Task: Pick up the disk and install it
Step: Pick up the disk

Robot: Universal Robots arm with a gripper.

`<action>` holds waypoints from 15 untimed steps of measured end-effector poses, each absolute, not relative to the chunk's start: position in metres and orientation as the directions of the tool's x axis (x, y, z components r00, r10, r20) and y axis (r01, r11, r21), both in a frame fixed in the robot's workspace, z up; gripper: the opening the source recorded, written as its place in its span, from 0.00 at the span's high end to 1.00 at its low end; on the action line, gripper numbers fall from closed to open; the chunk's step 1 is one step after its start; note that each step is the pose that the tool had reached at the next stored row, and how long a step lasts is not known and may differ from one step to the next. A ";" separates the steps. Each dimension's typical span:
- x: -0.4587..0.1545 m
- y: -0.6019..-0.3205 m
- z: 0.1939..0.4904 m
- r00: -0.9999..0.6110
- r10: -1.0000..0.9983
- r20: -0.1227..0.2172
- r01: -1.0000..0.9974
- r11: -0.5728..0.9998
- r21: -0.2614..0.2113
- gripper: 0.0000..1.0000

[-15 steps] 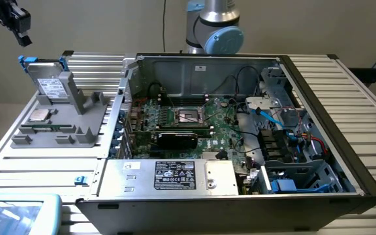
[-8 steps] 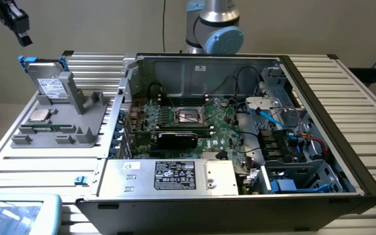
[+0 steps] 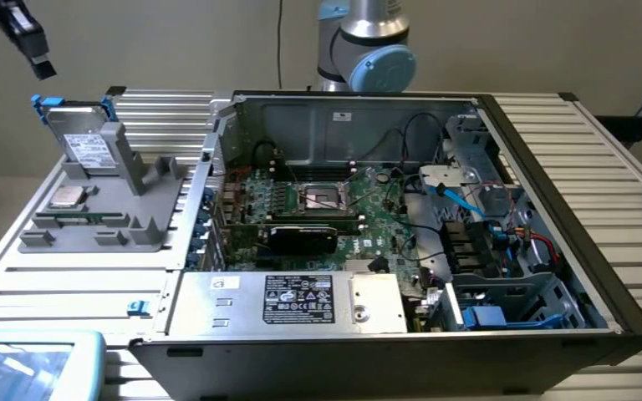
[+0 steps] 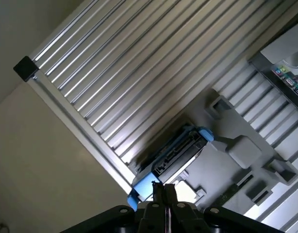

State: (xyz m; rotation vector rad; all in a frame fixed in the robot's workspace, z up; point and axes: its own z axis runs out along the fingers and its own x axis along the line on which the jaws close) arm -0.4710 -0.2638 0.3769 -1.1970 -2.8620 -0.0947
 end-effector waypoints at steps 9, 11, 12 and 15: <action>-0.471 -0.264 0.377 -0.588 0.807 0.058 0.809 0.586 0.042 0.89; -0.471 -0.264 0.376 -0.560 0.827 0.058 0.829 0.558 0.042 0.89; -0.471 -0.264 0.376 -0.546 0.836 0.058 0.838 0.544 0.042 0.89; -0.471 -0.264 0.376 -0.502 0.863 0.058 0.865 0.501 0.042 0.89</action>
